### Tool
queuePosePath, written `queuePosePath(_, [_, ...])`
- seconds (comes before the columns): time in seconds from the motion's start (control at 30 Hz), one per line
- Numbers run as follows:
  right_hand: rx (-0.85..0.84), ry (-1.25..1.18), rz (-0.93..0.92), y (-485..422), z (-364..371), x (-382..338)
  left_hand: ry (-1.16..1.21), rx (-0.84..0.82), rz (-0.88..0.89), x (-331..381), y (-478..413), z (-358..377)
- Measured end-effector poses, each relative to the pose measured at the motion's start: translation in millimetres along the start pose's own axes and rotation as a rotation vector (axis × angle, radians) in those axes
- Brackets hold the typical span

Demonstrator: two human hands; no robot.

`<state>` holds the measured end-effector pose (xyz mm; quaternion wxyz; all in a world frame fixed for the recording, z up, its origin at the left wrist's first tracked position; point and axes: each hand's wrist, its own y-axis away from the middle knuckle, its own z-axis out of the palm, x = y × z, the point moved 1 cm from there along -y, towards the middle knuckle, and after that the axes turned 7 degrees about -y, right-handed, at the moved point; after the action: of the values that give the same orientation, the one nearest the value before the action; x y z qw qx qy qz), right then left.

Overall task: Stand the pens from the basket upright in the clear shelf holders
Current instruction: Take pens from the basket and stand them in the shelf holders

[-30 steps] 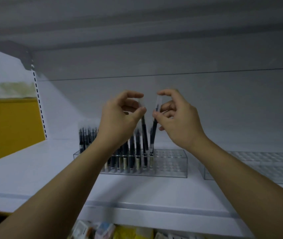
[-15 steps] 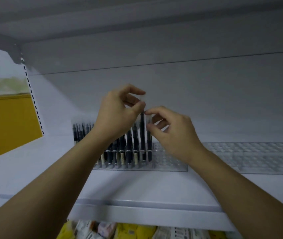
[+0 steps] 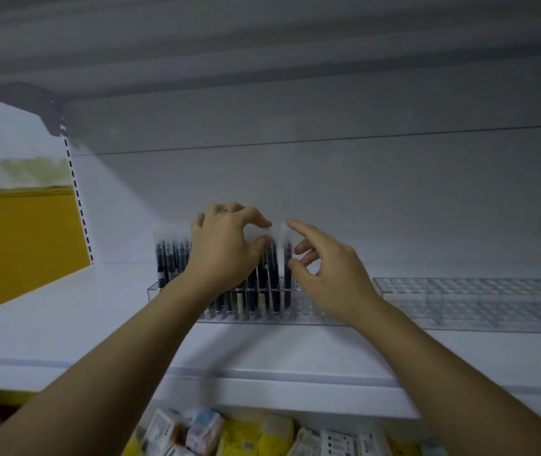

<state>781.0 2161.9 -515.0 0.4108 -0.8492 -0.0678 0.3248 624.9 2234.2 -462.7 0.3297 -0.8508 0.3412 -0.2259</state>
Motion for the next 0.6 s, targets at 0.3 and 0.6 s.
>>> queuePosePath(0.3, [-0.061, 0.211, 0.056, 0.2, -17.0, -18.2, -0.190, -0.062, 0.171, 3.4, 5.9, -10.4])
queuePosePath(0.6, [-0.117, 0.318, 0.037, 28.5, -28.1, -48.0, -0.102, -0.019, 0.246, 9.8, 57.4, -9.9])
